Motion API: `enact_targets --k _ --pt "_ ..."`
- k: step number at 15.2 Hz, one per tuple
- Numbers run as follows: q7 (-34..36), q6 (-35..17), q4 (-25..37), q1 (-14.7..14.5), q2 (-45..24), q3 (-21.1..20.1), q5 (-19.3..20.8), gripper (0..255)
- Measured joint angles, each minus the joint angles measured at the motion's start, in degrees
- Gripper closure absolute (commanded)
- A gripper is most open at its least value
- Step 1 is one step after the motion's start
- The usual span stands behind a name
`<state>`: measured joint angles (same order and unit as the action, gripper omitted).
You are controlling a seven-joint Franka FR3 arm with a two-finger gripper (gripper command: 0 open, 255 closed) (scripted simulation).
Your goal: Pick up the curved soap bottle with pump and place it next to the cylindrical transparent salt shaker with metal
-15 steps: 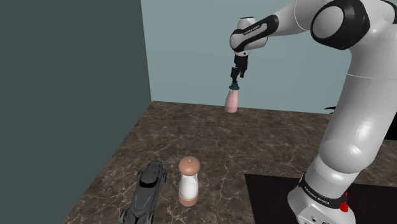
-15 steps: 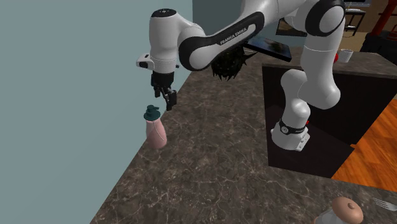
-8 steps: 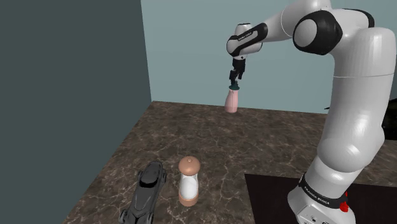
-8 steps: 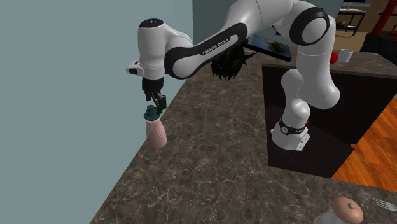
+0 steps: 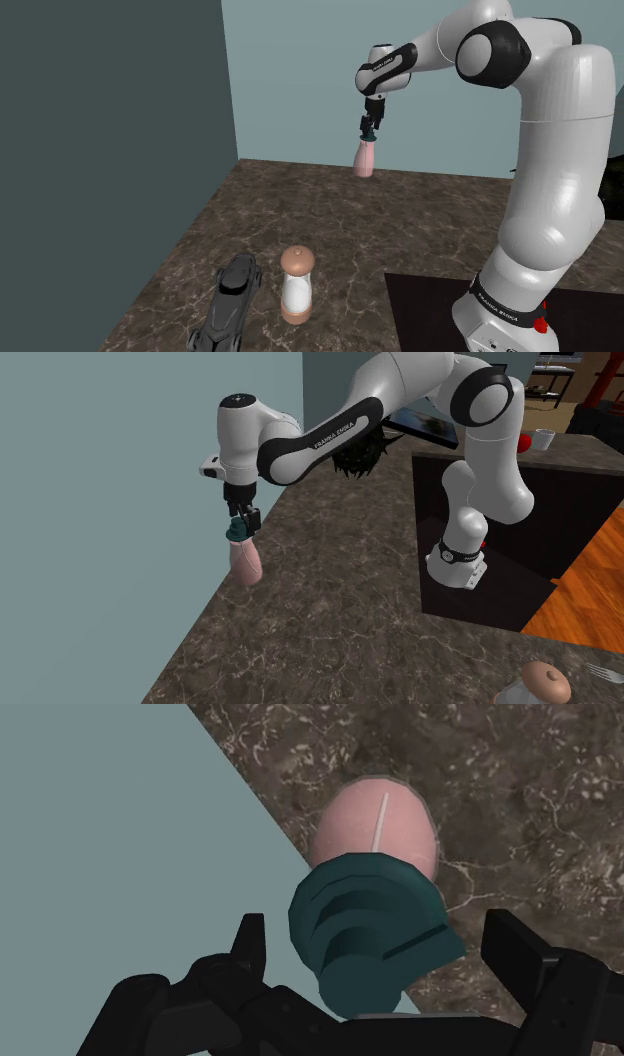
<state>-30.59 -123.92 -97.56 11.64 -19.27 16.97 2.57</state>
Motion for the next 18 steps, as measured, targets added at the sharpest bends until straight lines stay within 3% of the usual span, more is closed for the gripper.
enact_targets --k 2,3,13,18 --pt "-0.01 -0.03 -0.02 0.01 -0.01 0.0 0.0 0" --pt "-0.01 -0.04 -0.02 0.01 -0.01 0.0 0.0 255" --pt "0.01 -0.07 0.0 0.01 0.02 0.02 0.02 255" --pt "-0.16 2.6 1.93 -0.04 0.7 0.07 0.11 255"
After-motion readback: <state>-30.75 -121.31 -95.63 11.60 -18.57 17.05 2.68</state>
